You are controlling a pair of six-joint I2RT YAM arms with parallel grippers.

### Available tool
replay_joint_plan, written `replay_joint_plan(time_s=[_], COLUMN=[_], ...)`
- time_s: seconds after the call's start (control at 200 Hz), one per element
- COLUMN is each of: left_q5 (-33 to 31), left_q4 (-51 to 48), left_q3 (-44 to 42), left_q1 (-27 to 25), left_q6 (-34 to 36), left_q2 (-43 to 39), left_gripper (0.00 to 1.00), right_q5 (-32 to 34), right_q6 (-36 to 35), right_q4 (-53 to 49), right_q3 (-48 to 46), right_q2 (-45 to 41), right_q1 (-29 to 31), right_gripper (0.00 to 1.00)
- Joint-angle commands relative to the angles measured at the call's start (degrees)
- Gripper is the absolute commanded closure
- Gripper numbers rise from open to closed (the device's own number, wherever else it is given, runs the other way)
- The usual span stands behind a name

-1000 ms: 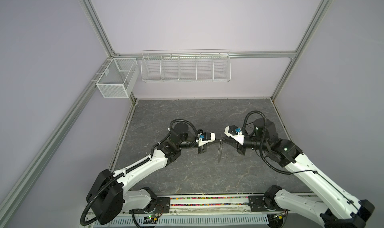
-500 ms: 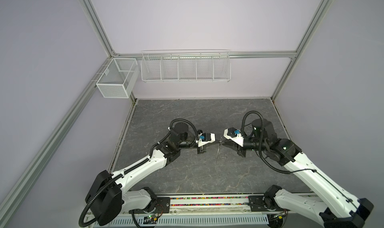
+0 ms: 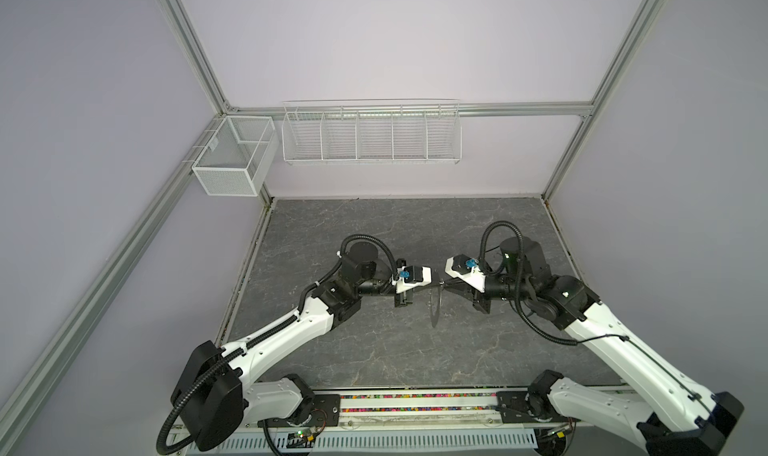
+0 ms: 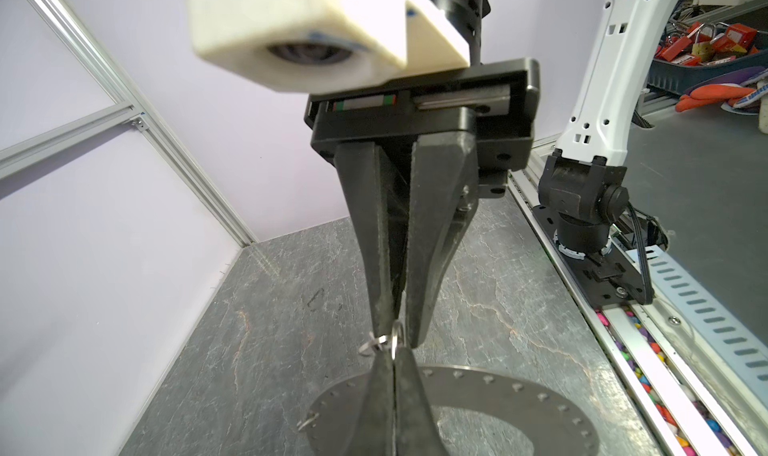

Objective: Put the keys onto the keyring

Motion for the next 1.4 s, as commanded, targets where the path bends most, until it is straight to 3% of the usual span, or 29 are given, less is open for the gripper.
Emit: replay_joint_plan(time_s=[0.0, 0.285, 0.69, 0.745, 0.865, 1.01, 1.394], left_q5=[1.30, 1.00, -0.94, -3.11, -9.00, -14.72, -16.36], left_q4=[-1.00, -2.87, -5.31, -8.09, -14.08, -16.92, -22.41], left_q3=[2.42, 3.27, 5.20, 6.05, 8.35, 9.78, 12.42], left_q1=[0.28, 0.28, 0.24, 0.23, 0.24, 0.24, -2.04], left_q6=[1.89, 3.27, 4.49, 6.56, 11.85, 16.40, 22.53], left_q2=[0.69, 1.44, 2.74, 2.54, 1.55, 0.68, 0.05], left_gripper=[1.00, 1.00, 1.00, 0.87, 0.75, 0.74, 0.74], right_q5=[-1.01, -1.13, -0.84, -0.17, 1.05, 1.33, 1.60], right_q6=[-1.35, -2.14, -3.40, -3.37, -3.46, -3.04, -1.88], right_q4=[1.18, 0.85, -0.49, -1.11, -4.47, -8.40, -15.54], right_q3=[1.01, 1.28, 1.78, 2.04, 3.82, 5.68, 9.86], right_q2=[0.31, 0.51, 1.35, 1.44, 2.16, 3.53, 6.48], right_q1=[-0.06, -0.12, -0.09, -0.10, -0.13, -0.15, -0.13], right_gripper=[0.84, 0.83, 0.93, 0.93, 0.93, 0.93, 0.93])
